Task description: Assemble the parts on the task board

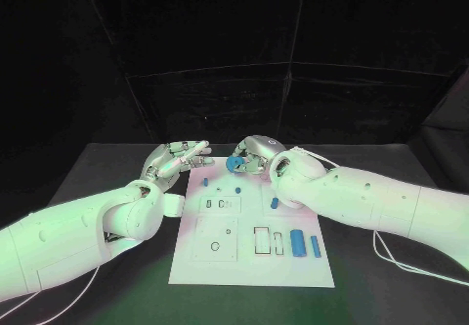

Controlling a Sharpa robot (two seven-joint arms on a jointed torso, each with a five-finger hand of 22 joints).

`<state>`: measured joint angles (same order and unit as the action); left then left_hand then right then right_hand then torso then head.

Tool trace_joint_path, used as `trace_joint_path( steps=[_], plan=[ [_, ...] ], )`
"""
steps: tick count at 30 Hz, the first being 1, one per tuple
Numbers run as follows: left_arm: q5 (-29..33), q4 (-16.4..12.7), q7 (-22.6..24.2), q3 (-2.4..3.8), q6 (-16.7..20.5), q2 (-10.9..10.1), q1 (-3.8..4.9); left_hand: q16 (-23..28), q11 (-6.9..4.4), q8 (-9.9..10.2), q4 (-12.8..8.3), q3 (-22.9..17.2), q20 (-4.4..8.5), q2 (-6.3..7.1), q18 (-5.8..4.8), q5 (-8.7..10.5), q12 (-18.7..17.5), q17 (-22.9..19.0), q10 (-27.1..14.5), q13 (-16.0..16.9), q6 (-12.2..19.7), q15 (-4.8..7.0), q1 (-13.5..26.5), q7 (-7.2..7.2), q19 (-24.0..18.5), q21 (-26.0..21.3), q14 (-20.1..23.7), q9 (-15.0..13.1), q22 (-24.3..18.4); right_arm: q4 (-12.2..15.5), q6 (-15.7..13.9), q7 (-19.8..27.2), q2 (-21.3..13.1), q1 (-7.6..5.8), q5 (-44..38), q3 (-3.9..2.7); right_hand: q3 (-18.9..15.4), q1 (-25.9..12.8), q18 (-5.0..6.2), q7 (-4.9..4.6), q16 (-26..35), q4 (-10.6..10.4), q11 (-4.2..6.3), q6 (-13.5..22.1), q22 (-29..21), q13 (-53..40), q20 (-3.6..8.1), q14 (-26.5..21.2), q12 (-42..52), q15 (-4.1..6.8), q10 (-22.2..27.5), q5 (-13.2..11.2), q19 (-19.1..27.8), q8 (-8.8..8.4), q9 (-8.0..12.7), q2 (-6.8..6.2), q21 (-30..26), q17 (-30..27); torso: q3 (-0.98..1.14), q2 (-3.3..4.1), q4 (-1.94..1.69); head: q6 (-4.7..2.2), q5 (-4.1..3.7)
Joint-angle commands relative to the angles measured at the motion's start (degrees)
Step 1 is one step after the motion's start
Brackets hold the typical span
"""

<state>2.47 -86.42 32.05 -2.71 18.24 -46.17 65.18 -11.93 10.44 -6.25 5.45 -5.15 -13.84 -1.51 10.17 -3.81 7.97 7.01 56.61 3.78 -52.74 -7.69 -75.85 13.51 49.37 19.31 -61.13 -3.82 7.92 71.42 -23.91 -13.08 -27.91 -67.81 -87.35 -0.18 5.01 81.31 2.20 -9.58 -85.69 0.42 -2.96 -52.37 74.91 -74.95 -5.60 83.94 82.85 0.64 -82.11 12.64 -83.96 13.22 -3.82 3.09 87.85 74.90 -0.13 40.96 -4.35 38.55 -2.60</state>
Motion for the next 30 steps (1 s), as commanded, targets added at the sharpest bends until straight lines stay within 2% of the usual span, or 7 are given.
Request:
trace_joint_path(
  steps=[1, 8, 19, 26, 28, 30],
  plan=[
    [0.0, -0.1, 0.4, 0.06, -0.7, 0.1, 0.08, 0.2, -0.04, 0.4, -0.3, 0.0, -0.18, -0.45, 0.34, -0.20, -0.3, 0.1, 0.4, 0.0, -0.4, 0.05, -0.2, -0.01, 0.4, 0.0, -0.4, 0.0, 0.0, -1.3, 2.4, -0.7, 1.4, -0.12, -2.1, -0.01, 0.7, -0.4, -1.04, 1.95, -0.2, -0.2, 0.11, -5.0, 10.3, -4.3, 0.26, 4.0, -0.3, 0.51, -0.1, 0.0, -2.4, -0.38, -0.1, -0.05, 0.2, 4.9, 0.04, 0.03, 0.05, 0.12, 0.22],
    [0.0, -0.1, 0.4, 0.06, -0.8, 0.2, 0.09, 0.2, -0.05, 0.4, -0.3, 0.0, -0.17, -0.49, 0.34, -0.21, -0.4, 0.1, 0.4, 0.0, -0.4, 0.06, -0.3, -0.02, 0.4, 0.0, -0.4, 0.0, -0.1, -3.2, 5.1, -2.5, 3.5, -0.06, -3.5, 0.11, 1.2, -0.9, -1.05, 1.80, -0.2, -0.2, -0.01, -4.8, 10.3, -4.2, 0.22, 4.0, -0.5, 0.43, 0.0, -0.1, -2.5, -0.95, -0.1, -0.49, 0.2, 4.8, 0.06, 0.02, 0.11, 0.22, 0.33],
    [0.0, 0.0, 0.3, 0.06, -0.8, 0.2, 0.10, 0.2, -0.05, 0.4, -0.3, 0.0, -0.17, -0.49, 0.34, -0.21, -0.4, 0.1, 0.4, 0.0, -0.4, 0.06, -0.3, -0.02, 0.4, 0.0, -0.4, 0.0, -0.1, -3.4, 8.1, -5.2, 3.9, 0.01, -5.2, 0.25, 1.8, -1.7, -1.04, 1.60, -0.1, -0.3, -0.19, -4.6, 10.3, -3.9, 0.10, 4.0, -0.8, 0.29, 0.2, -0.2, -2.4, -1.70, 0.0, -1.24, 0.2, 4.7, 0.13, 0.03, 0.27, 0.51, 0.49],
    [0.0, 0.0, 0.3, 0.06, -0.8, 0.3, 0.10, 0.2, -0.05, 0.4, -0.3, 0.0, -0.17, -0.49, 0.34, -0.21, -0.4, 0.1, 0.4, 0.0, -0.4, 0.06, -0.3, -0.02, 0.4, 0.0, -0.4, 0.0, -0.1, -3.4, 9.0, -5.4, 3.8, 0.05, -5.5, 0.28, 1.8, -3.5, -1.00, 1.10, 0.0, -0.9, -0.61, -3.7, 10.1, -3.2, -0.16, 4.0, -1.5, -0.06, 0.8, -0.5, -2.3, -3.09, 0.1, -2.96, 0.1, 4.6, 0.14, 0.02, 0.32, 0.61, 0.47],
    [0.0, 0.0, 0.3, 0.06, -0.8, 0.3, 0.10, 0.2, -0.05, 0.4, -0.3, 0.0, -0.17, -0.49, 0.34, -0.21, -0.4, 0.1, 0.4, 0.0, -0.4, 0.06, -0.3, -0.02, 0.4, 0.0, -0.4, 0.0, -0.1, -3.6, 8.8, -5.5, 3.8, 0.05, -5.4, 0.28, 0.3, -6.1, -0.97, 0.77, 0.0, -2.3, -0.99, -2.7, 10.0, -2.9, -0.39, 4.0, -1.7, -0.38, 1.0, -1.3, -2.2, -3.97, 0.1, -4.44, 0.1, 4.5, 0.11, 0.02, 0.27, 0.62, 0.45],
    [0.0, 0.0, 0.3, 0.06, -0.9, 0.2, 0.10, 0.2, -0.05, 0.4, -0.3, 0.0, -0.17, -0.49, 0.34, -0.21, -0.4, 0.1, 0.4, 0.0, -0.4, 0.06, -0.3, -0.02, 0.4, 0.0, -0.4, 0.0, -0.1, -3.8, 8.3, -5.7, 3.9, 0.05, -5.2, 0.28, -1.7, -8.6, -0.93, 0.22, 0.0, -4.4, -1.47, -0.6, 9.8, -2.3, -0.90, 4.0, -2.3, -0.82, 1.6, -1.8, -2.0, -5.58, 0.0, -5.16, 0.0, 4.5, 0.10, 0.03, 0.24, 0.63, 0.45]
  ],
)
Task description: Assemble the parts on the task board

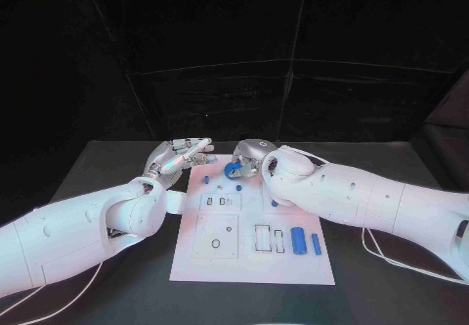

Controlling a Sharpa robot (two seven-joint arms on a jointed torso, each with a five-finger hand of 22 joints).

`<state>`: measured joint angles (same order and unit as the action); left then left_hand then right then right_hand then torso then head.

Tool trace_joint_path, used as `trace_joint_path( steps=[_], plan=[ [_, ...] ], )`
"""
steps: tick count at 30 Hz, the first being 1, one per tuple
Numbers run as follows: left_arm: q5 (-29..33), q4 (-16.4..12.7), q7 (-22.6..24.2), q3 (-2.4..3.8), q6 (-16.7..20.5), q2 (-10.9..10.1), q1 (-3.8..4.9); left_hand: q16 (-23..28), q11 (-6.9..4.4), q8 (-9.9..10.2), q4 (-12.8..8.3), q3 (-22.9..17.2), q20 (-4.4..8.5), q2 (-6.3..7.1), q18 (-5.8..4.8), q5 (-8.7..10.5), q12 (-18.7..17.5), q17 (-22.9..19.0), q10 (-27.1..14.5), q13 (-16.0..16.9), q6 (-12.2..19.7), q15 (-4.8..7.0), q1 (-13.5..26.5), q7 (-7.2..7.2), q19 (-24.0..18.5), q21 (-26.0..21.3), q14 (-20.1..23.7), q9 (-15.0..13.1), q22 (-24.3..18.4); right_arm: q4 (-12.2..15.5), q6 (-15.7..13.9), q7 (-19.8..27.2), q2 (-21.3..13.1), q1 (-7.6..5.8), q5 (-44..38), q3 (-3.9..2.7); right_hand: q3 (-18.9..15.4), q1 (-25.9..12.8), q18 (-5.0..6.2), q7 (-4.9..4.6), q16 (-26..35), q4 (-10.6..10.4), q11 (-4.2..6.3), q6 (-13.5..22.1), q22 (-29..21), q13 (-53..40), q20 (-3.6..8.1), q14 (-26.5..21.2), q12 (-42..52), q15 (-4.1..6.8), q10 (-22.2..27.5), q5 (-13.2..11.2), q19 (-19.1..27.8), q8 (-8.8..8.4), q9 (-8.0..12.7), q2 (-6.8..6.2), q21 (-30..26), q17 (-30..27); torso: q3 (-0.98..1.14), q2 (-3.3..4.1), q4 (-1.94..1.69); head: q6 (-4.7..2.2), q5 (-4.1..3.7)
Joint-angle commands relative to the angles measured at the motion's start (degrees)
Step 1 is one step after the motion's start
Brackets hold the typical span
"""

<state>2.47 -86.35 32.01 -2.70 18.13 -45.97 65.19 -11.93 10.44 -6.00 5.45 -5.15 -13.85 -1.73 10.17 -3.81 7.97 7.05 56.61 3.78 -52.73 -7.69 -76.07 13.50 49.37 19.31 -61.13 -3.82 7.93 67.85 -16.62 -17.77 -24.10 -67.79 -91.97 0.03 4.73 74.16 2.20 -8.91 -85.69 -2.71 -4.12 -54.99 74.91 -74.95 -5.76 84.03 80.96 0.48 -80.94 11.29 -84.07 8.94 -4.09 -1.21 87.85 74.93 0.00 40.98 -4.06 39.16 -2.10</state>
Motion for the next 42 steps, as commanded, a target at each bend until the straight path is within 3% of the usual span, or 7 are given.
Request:
trace_joint_path(
  steps=[1, 8, 21, 27, 31, 36, 42],
  plan=[
    [0.0, -0.1, 0.3, 0.05, -0.8, 0.0, 0.08, 0.2, -0.05, 0.2, -0.4, 0.0, -0.17, -0.27, 0.33, -0.21, -0.4, 0.1, 0.4, 0.0, -0.4, 0.06, -0.1, -0.02, 0.4, 0.0, -0.4, 0.0, -0.1, -0.3, 0.8, -1.1, 0.1, 0.03, -0.5, 0.07, -2.0, -2.1, -0.91, -0.59, 0.0, -2.0, -0.49, 2.6, 9.7, -1.9, -0.83, 3.9, -0.7, -0.80, 0.8, -0.9, -1.8, -1.74, 0.4, -0.98, -0.1, 4.5, -0.03, 0.00, -0.07, 0.02, -0.09],
    [0.0, 0.0, 0.1, 0.05, -0.9, 0.0, 0.08, 0.2, -0.05, 0.2, -0.4, 0.0, -0.17, -0.27, 0.33, -0.21, -0.4, 0.1, 0.4, 0.0, -0.4, 0.06, -0.1, -0.02, 0.4, 0.0, -0.4, 0.0, -0.1, -1.0, 1.7, -1.0, 0.3, 0.03, 1.3, 0.08, -4.4, -2.8, -0.81, -1.62, -0.1, -4.7, -1.45, 5.3, 9.4, -0.2, -1.67, 3.9, -2.1, -1.64, 2.4, -0.9, -1.5, -3.88, 0.3, -1.19, -0.2, 4.7, -0.05, 0.00, -0.11, 0.11, -0.16],
    [0.0, -0.1, -0.1, 0.05, -1.2, 0.0, 0.09, 0.3, -0.05, 0.2, -0.5, 0.0, -0.16, -0.29, 0.33, -0.19, -0.4, 0.1, 0.4, 0.0, -0.4, 0.06, -0.2, -0.01, 0.4, -0.1, -0.4, 0.0, -0.1, -1.2, 3.7, -1.4, 0.3, 0.03, 1.9, 0.08, -4.9, -1.4, -0.78, -1.89, -0.1, -5.3, -1.72, 5.8, 9.3, 0.6, -2.02, 3.9, -2.9, -1.93, 3.2, -0.2, -1.4, -4.46, 0.2, -0.77, -0.3, 4.8, -0.02, -0.01, -0.08, 0.11, -0.12],
    [0.0, 0.0, -0.2, 0.05, -1.2, 0.0, 0.09, 0.3, -0.05, 0.2, -0.5, 0.0, -0.16, -0.29, 0.33, -0.19, -0.4, 0.1, 0.4, 0.0, -0.4, 0.06, -0.2, -0.01, 0.4, -0.1, -0.4, 0.0, -0.1, -0.3, -0.1, -0.1, -0.4, 0.03, 2.2, 0.08, -5.1, -0.9, -0.79, -1.68, -0.1, -5.7, -1.56, 4.8, 9.4, 0.2, -2.01, 3.9, -2.6, -1.84, 2.8, 1.2, -1.5, -4.08, 0.0, -0.42, -0.3, 4.8, 0.00, -0.01, -0.07, 0.04, -0.10],
    [0.0, 0.0, -0.2, 0.05, -1.3, -0.1, 0.09, 0.3, -0.05, 0.2, -0.5, 0.0, -0.16, -0.29, 0.33, -0.19, -0.4, 0.1, 0.4, 0.0, -0.4, 0.06, -0.2, -0.01, 0.4, -0.1, -0.4, 0.0, -0.1, 1.1, -6.4, 6.4, -2.1, 0.03, 4.4, 0.07, -5.2, -0.5, -0.54, -1.51, 0.3, -6.0, -1.40, 4.2, 8.3, 0.4, -1.92, 3.6, -2.8, -1.71, 2.9, 2.1, -0.7, -3.87, 0.0, 0.04, -0.7, 3.8, 0.01, 0.01, 0.00, -0.04, -0.06],
    [0.0, 0.0, -0.2, 0.05, -1.2, -0.5, 0.10, 0.3, -0.05, 0.2, -0.5, 0.0, -0.16, -0.29, 0.33, -0.19, -0.5, 0.1, 0.4, 0.0, -0.4, 0.06, -0.2, 0.00, 0.4, -0.1, -0.4, 0.0, -0.1, 5.2, -12.7, 17.3, -7.7, 0.00, 12.9, 0.08, -4.7, 1.7, -0.36, -1.38, 0.5, -5.2, -1.22, 4.0, 7.6, 0.6, -1.73, 3.5, -3.0, -1.53, 3.2, 3.6, -0.1, -3.89, 0.1, 0.79, -1.1, 3.6, -0.01, -0.10, 0.52, -0.23, 0.10],
    [0.0, -0.2, -0.3, 0.05, -0.8, -0.9, 0.10, 0.4, -0.08, 0.3, -0.8, -0.2, -0.15, -0.41, 0.34, -0.22, -0.5, 0.1, 0.5, 0.0, -0.4, 0.08, -0.5, -0.06, 0.4, -0.1, -0.5, 0.0, -0.2, 9.1, -7.7, 24.4, -16.3, -0.53, 24.6, 0.10, -2.9, 7.0, -0.27, -1.24, 0.6, -1.8, -0.95, 3.2, 7.2, 1.1, -1.48, 3.5, -3.6, -1.27, 3.6, 5.0, 0.2, -3.64, 0.0, 1.27, -1.3, 3.7, 0.16, -0.22, 1.25, -0.51, 0.66]
  ],
)
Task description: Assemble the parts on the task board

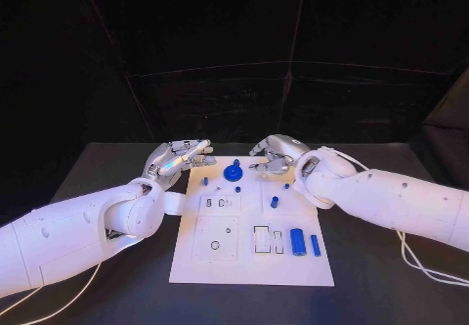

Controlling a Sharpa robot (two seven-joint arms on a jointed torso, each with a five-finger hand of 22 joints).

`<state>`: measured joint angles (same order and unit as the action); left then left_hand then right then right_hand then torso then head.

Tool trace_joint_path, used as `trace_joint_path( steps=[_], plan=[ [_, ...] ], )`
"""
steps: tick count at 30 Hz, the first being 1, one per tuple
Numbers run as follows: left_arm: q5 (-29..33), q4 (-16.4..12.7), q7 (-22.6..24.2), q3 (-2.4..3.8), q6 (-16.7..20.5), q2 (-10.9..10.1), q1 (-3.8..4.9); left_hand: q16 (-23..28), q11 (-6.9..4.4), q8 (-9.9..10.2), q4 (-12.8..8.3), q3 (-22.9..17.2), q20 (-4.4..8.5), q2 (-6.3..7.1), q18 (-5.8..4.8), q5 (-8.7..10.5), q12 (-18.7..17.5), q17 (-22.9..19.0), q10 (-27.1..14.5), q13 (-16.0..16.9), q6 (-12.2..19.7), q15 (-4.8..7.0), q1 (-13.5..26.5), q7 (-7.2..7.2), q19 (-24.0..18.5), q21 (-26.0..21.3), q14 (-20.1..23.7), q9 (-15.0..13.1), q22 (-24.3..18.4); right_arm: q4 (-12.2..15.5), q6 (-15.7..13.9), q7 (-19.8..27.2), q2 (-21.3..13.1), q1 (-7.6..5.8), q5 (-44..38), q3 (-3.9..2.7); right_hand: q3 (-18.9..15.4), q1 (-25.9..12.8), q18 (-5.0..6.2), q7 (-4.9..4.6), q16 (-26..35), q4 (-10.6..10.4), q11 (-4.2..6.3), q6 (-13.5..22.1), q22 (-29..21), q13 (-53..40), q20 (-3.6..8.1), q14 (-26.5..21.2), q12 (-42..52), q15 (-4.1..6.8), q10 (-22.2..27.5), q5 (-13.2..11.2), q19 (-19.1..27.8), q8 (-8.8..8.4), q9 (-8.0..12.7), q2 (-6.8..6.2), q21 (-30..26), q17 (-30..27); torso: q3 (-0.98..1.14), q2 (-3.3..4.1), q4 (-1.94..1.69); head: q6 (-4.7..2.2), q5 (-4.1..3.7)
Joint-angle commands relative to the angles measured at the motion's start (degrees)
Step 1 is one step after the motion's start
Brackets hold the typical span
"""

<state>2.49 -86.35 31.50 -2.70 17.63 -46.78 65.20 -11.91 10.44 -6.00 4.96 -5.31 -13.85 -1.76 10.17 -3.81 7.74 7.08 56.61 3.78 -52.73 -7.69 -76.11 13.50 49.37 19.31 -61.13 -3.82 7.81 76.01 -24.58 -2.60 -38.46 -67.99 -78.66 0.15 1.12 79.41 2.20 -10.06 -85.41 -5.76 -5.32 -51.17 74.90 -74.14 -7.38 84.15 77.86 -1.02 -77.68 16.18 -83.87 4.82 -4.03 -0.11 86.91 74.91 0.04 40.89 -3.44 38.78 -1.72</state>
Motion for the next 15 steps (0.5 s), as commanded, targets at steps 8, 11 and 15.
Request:
trace_joint_path(
  steps=[8, 11, 15],
  plan=[
    [0.0, -0.2, 0.2, 0.04, -0.4, 0.0, 0.09, 0.4, -0.11, 0.3, -0.4, -0.1, -0.13, -0.40, 0.35, -0.22, -0.3, 0.1, 0.6, 0.0, -0.5, 0.10, -0.6, -0.11, 0.5, -0.1, -0.5, 0.0, -0.1, 0.6, 4.2, 13.5, -8.9, -0.57, 16.3, 0.03, 0.1, 2.7, -0.25, -0.09, 0.3, 2.6, 0.21, -0.6, 7.1, 0.8, 0.17, 3.5, -1.1, 0.21, 0.5, -1.9, 0.1, 0.31, 0.1, -1.27, -0.5, 3.8, 0.61, -0.24, 1.56, -0.39, 0.12],
    [0.0, 0.0, 0.2, 0.04, -0.6, 0.2, 0.07, 0.4, -0.12, 0.3, -0.5, -0.1, -0.13, -0.40, 0.35, -0.22, -0.3, 0.1, 0.6, 0.0, -0.5, 0.11, -0.6, -0.12, 0.5, -0.1, -0.5, 0.0, -0.1, -0.2, 4.4, 14.4, -10.0, -0.49, 16.8, 0.04, -0.4, 2.5, -0.22, -0.13, 0.4, 2.5, 0.17, -0.3, 7.0, 1.0, 0.15, 3.4, -1.3, 0.18, 0.6, -2.4, 0.2, 0.14, 0.1, -1.63, -0.5, 3.7, 0.82, -0.24, 1.58, -0.22, -0.24],
    [0.0, 0.3, 0.2, 0.00, -0.8, 0.5, 0.03, 0.5, -0.16, 0.3, -0.7, -0.2, -0.11, -0.34, 0.35, -0.21, -0.4, 0.1, 0.7, 0.0, -0.5, 0.13, -0.8, -0.18, 0.5, -0.1, -0.6, 0.0, -0.1, -0.8, 4.6, 15.2, -11.3, -0.23, 17.2, 0.06, -0.7, 2.7, -0.21, -0.15, 0.4, 2.7, 0.15, 0.0, 6.9, 1.1, 0.14, 3.4, -1.4, 0.17, 0.7, -2.5, 0.2, -0.02, 0.2, -1.92, -0.6, 3.7, 0.85, -0.25, 1.58, -0.35, -0.54]
  ],
)
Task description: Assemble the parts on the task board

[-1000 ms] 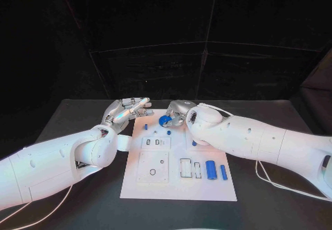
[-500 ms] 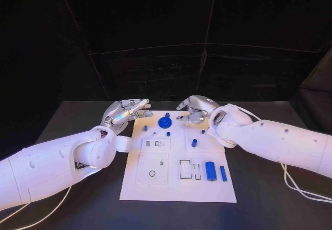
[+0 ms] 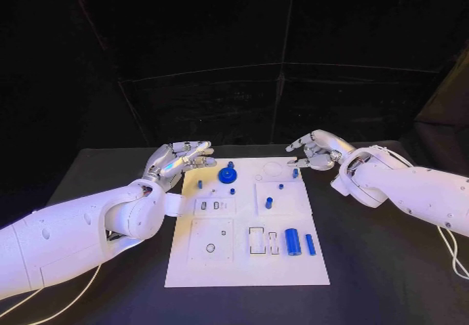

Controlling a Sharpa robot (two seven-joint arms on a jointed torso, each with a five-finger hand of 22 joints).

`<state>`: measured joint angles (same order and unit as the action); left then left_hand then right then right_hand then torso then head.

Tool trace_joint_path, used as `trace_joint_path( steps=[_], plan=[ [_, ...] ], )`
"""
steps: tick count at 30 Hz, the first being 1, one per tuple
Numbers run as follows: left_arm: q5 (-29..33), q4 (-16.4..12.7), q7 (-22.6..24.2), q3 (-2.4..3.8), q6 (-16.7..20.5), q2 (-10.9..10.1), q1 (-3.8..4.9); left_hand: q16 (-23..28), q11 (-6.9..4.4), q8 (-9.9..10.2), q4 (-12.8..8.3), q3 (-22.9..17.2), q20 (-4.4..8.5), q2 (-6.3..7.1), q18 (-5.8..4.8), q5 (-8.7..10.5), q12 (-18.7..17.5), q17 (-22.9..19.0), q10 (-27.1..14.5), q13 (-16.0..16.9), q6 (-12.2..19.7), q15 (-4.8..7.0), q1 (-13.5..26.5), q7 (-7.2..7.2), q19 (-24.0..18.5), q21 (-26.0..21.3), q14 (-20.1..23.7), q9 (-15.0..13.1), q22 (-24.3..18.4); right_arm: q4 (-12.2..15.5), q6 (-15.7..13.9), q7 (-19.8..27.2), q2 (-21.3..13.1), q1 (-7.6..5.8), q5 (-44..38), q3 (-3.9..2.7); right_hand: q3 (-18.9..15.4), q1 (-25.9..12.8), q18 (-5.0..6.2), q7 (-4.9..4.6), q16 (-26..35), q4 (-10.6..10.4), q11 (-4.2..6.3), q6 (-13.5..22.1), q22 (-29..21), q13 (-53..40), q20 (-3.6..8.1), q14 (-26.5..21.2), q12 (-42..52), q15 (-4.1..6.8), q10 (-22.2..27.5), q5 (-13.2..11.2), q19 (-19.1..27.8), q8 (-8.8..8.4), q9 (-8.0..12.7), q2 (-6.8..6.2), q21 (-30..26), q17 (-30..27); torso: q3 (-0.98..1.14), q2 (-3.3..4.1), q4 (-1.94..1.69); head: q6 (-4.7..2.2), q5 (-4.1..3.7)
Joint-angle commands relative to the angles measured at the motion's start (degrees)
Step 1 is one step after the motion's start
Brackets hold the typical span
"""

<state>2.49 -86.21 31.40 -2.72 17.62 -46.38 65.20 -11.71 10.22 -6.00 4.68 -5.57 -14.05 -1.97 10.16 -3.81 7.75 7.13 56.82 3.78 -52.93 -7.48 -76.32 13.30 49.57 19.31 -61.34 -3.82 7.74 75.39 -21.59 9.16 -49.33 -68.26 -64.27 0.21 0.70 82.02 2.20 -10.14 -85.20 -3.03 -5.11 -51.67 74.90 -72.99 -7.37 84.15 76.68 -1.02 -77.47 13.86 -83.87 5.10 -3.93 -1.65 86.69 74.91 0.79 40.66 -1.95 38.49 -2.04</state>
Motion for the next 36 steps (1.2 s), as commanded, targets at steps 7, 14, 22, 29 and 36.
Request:
trace_joint_path(
  steps=[7, 14, 22, 29, 36],
  plan=[
    [0.0, 0.5, 0.4, -0.02, -1.0, 0.6, -0.05, 0.4, 0.02, 0.3, -0.7, 0.0, 0.10, -0.07, 0.35, -0.21, -0.4, 0.1, 0.5, 0.0, -0.4, -0.06, -0.7, -0.01, 0.3, -0.2, -0.4, 0.0, -0.1, -2.4, 2.9, 3.4, -0.9, 0.55, 3.4, 0.02, -0.4, 0.2, -0.19, -0.08, 0.2, 0.1, -0.07, 0.6, 6.8, 0.0, 0.13, 3.4, -0.2, 0.16, 0.5, -0.3, 0.3, -0.37, 0.1, -0.51, -0.4, 3.6, 0.25, 0.02, 0.05, -0.12, -0.92],
    [0.0, 0.7, 0.7, -0.03, -1.1, 0.8, -0.17, 0.5, -0.01, 0.4, -1.1, -0.2, 0.13, -0.02, 0.35, -0.21, -0.5, 0.1, 0.6, -0.1, -0.4, -0.04, -1.0, -0.04, 0.4, -0.2, -0.4, 0.1, -0.2, -5.7, 3.8, 2.7, 0.6, 1.46, 3.5, 0.02, -0.6, 0.1, -0.13, -0.15, 0.3, 0.1, -0.13, 0.9, 6.6, 0.3, 0.12, 3.4, -0.5, 0.13, 0.8, -0.2, 0.5, -0.51, 0.1, -0.47, -0.5, 3.5, 0.16, -0.01, -0.04, 0.01, -0.87],
    [0.0, 0.9, 0.7, -0.04, -1.1, 0.9, -0.32, 0.5, -0.01, 0.4, -1.1, -0.2, 0.13, -0.02, 0.35, -0.21, -0.5, 0.1, 0.6, -0.1, -0.4, -0.04, -1.0, -0.04, 0.4, -0.2, -0.4, 0.1, -0.2, -7.6, 5.9, 1.5, 1.7, 1.94, 2.3, 0.02, -0.9, 0.1, -0.02, -0.24, 0.4, 0.1, -0.21, 1.3, 6.2, 0.5, 0.08, 3.3, -0.8, 0.07, 1.0, 0.0, 0.8, -0.72, 0.2, -0.40, -0.7, 3.2, 0.10, -0.03, -0.03, 0.11, -0.75],
    [0.0, 1.0, 0.7, -0.04, -1.1, 1.0, -0.37, 0.5, -0.01, 0.4, -1.1, -0.2, 0.13, -0.02, 0.35, -0.21, -0.5, 0.1, 0.6, -0.1, -0.4, -0.04, -1.0, -0.04, 0.4, -0.2, -0.4, 0.1, -0.2, -8.2, 5.6, -0.5, 2.4, 2.39, 0.9, 0.01, -1.0, -0.1, 0.01, -0.28, 0.5, 0.0, -0.25, 1.4, 6.0, 0.5, 0.06, 3.3, -0.8, 0.04, 1.1, 0.0, 0.9, -0.77, 0.1, -0.31, -0.8, 3.2, 0.06, -0.03, 0.06, 0.14, -0.70],
    [0.0, 1.1, 0.5, -0.04, -1.0, 1.0, -0.39, 0.6, -0.01, 0.5, -1.4, -0.3, 0.15, 0.00, 0.35, -0.22, -0.6, 0.2, 0.7, -0.1, -0.5, -0.03, -1.3, -0.02, 0.4, -0.2, -0.4, 0.1, -0.2, -8.6, 5.9, -2.3, 3.2, 2.75, 0.0, 0.01, -1.0, 0.3, 0.04, -0.17, 0.5, 0.2, -0.18, 0.7, 5.9, 0.2, 0.02, 3.3, -0.5, 0.06, 0.8, 0.4, 1.0, -0.26, -0.1, 0.44, -0.8, 3.2, 0.04, -0.03, 0.04, 0.16, -0.77]
  ],
)
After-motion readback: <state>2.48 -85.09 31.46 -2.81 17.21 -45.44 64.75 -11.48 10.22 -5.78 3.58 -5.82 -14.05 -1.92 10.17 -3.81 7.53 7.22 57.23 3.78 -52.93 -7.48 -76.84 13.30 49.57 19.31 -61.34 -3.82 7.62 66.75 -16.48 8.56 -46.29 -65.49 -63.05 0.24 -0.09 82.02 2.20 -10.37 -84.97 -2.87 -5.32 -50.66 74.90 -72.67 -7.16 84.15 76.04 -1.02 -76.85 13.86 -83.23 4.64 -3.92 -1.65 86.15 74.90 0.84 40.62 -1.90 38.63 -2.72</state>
